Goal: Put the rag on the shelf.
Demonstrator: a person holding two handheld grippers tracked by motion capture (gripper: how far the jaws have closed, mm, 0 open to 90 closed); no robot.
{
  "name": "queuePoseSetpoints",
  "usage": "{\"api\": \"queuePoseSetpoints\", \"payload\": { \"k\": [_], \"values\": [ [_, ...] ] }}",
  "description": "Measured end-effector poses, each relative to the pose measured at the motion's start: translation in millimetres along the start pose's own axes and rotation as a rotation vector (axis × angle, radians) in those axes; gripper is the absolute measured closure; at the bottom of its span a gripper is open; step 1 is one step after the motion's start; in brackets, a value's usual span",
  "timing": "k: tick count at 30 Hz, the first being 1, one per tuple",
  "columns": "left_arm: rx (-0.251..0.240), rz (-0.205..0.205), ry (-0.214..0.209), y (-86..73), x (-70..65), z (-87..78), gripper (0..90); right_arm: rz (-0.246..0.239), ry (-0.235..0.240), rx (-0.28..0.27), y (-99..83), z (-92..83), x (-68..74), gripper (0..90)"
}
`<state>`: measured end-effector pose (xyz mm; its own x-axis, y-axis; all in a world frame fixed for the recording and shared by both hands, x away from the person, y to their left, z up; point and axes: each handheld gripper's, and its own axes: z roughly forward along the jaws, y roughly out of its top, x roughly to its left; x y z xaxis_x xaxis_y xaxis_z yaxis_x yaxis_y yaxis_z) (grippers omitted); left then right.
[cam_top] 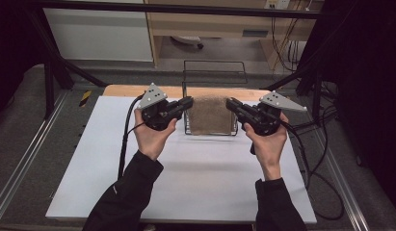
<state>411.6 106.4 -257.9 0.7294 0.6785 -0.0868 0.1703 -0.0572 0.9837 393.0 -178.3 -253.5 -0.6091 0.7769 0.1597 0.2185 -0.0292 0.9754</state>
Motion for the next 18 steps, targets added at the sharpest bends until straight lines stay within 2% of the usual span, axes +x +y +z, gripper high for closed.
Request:
{"api": "queuePoseSetpoints", "payload": {
  "k": [18],
  "values": [
    [-0.036, 0.017, 0.006, 33.2, 5.1, 5.9, 86.0, -0.018, -0.022, -0.044, 29.4, 3.3, -2.4, 84.1]
  ]
}}
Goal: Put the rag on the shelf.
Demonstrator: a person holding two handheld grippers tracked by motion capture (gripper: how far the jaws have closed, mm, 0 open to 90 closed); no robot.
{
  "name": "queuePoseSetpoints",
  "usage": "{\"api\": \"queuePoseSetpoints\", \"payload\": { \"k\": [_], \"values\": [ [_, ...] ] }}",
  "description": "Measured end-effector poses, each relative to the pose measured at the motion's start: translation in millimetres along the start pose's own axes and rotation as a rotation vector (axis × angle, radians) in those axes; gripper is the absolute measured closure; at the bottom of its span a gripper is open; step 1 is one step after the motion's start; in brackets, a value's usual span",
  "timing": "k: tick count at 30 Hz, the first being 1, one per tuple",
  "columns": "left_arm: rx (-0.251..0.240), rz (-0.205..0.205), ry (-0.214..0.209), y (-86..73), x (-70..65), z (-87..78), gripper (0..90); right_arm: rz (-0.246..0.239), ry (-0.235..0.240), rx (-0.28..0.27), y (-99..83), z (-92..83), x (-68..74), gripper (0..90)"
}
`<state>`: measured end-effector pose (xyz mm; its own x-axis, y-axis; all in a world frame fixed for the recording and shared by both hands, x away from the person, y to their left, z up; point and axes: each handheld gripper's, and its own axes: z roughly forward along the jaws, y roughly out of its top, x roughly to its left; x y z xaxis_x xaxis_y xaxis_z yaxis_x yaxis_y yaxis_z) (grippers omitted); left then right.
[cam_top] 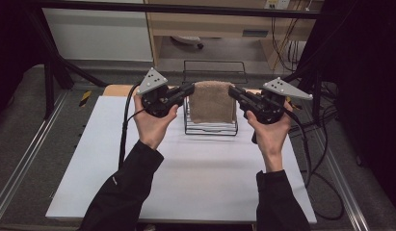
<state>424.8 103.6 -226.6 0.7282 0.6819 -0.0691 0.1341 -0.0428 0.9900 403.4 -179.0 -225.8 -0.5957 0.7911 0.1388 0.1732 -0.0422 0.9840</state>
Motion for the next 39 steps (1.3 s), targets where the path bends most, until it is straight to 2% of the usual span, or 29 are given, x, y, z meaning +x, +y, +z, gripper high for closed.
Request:
{"api": "queuePoseSetpoints", "payload": {
  "k": [16, 39],
  "values": [
    [-0.03, 0.006, 0.015, 32.7, 10.7, 9.2, 86.0, -0.023, -0.016, -0.029, 32.2, 9.8, -2.2, 84.1],
    [-0.055, -0.006, 0.037, 64.0, 24.4, 36.6, 86.0, -0.03, -0.046, -0.064, 63.8, 28.1, -22.2, 84.1]
  ]
}}
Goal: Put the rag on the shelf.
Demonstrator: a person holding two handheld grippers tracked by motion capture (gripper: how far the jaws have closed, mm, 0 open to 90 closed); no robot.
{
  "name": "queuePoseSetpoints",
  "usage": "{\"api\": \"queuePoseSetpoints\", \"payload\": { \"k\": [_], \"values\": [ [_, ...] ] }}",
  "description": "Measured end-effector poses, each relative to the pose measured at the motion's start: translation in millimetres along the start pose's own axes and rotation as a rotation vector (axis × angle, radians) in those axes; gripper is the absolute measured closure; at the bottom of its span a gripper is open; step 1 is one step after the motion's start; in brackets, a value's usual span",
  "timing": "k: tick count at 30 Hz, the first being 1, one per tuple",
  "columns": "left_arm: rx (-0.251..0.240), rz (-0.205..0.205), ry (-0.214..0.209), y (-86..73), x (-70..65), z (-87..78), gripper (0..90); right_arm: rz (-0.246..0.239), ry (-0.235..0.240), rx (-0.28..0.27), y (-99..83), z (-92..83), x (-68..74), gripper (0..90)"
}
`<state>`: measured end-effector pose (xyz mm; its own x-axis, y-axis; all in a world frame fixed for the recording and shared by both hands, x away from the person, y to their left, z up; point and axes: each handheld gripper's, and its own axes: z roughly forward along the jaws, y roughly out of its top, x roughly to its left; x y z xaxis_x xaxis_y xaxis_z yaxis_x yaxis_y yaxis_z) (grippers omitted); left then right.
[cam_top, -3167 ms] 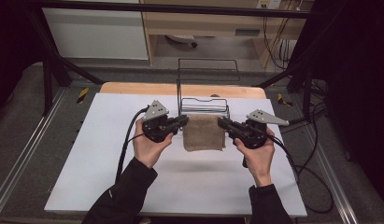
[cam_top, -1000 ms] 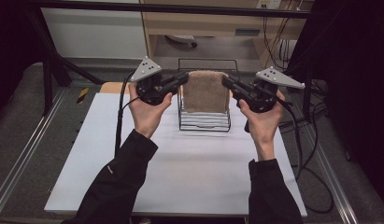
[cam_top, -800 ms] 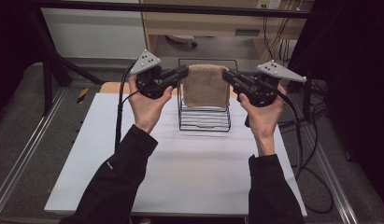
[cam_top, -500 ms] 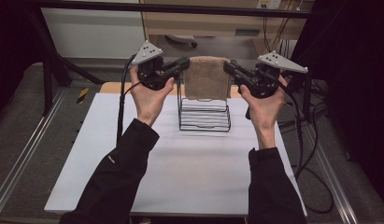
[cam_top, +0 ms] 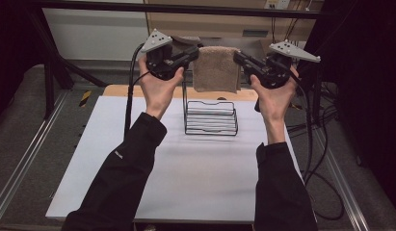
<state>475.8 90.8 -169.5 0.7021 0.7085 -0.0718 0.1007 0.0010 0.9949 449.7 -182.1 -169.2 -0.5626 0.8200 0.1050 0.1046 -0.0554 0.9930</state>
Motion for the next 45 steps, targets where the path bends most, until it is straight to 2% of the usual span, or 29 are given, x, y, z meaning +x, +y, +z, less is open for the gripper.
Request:
{"api": "queuePoseSetpoints", "payload": {
  "k": [8, 15, 19, 24, 35, 45],
  "values": [
    [-0.005, -0.001, 0.021, 5.3, 6.8, 9.2, 86.0, 0.009, -0.006, -0.011, 2.6, 10.0, -5.2, 84.0],
    [-0.018, -0.01, 0.028, 8.1, 12.0, 17.7, 86.0, -0.012, -0.026, -0.011, 8.2, 18.6, -10.0, 84.0],
    [-0.024, 0.015, 0.046, 8.6, 14.5, 22.1, 86.0, -0.01, -0.027, -0.018, 8.9, 24.7, -14.0, 84.0],
    [-0.019, 0.021, 0.06, 7.5, 20.1, 28.5, 86.0, -0.013, -0.032, -0.016, 8.2, 33.5, -17.9, 84.0],
    [0.0, 0.031, 0.064, -5.8, 31.7, 39.1, 86.0, -0.017, -0.041, 0.011, -2.0, 48.5, -25.0, 84.0],
    [0.039, 0.048, 0.048, -24.1, 28.4, 41.0, 86.0, -0.021, -0.032, 0.048, -23.2, 46.4, -32.1, 84.0]
  ]
}}
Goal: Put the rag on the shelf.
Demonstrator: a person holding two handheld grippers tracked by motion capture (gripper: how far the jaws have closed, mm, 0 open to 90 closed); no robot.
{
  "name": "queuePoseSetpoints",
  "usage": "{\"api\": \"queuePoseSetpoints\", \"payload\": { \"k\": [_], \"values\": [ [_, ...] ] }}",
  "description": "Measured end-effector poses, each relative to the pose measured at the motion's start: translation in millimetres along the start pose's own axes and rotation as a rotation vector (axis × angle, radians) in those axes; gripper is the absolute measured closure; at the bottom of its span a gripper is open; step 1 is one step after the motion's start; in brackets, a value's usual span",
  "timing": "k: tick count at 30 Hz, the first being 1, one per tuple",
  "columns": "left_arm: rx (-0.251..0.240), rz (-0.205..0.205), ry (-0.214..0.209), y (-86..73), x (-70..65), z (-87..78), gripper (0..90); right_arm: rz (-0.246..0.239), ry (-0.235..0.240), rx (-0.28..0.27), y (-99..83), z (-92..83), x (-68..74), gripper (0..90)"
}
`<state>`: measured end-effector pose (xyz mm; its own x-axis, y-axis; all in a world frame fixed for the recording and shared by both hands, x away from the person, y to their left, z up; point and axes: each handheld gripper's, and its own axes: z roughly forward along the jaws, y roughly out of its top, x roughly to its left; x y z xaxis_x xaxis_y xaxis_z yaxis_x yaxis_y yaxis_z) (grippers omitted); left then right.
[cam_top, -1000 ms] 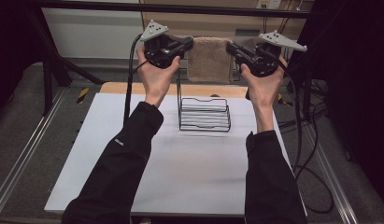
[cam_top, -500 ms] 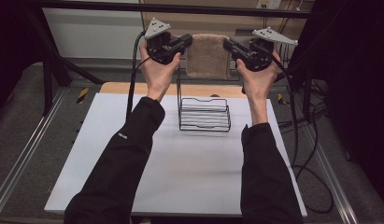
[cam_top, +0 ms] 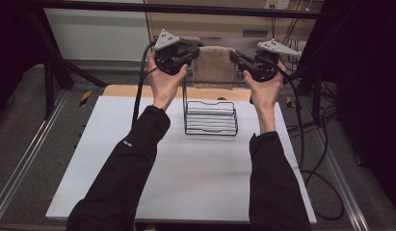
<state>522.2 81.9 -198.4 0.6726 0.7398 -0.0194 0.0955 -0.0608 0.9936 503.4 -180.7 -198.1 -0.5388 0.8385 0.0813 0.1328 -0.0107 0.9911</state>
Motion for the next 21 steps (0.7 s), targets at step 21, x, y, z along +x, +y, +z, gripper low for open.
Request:
{"api": "queuePoseSetpoints", "payload": {
  "k": [21],
  "values": [
    [0.047, 0.038, -0.077, -20.9, -14.7, -17.1, 86.0, 0.006, 0.02, 0.038, -24.2, -19.1, 0.8, 83.6]
  ]
}}
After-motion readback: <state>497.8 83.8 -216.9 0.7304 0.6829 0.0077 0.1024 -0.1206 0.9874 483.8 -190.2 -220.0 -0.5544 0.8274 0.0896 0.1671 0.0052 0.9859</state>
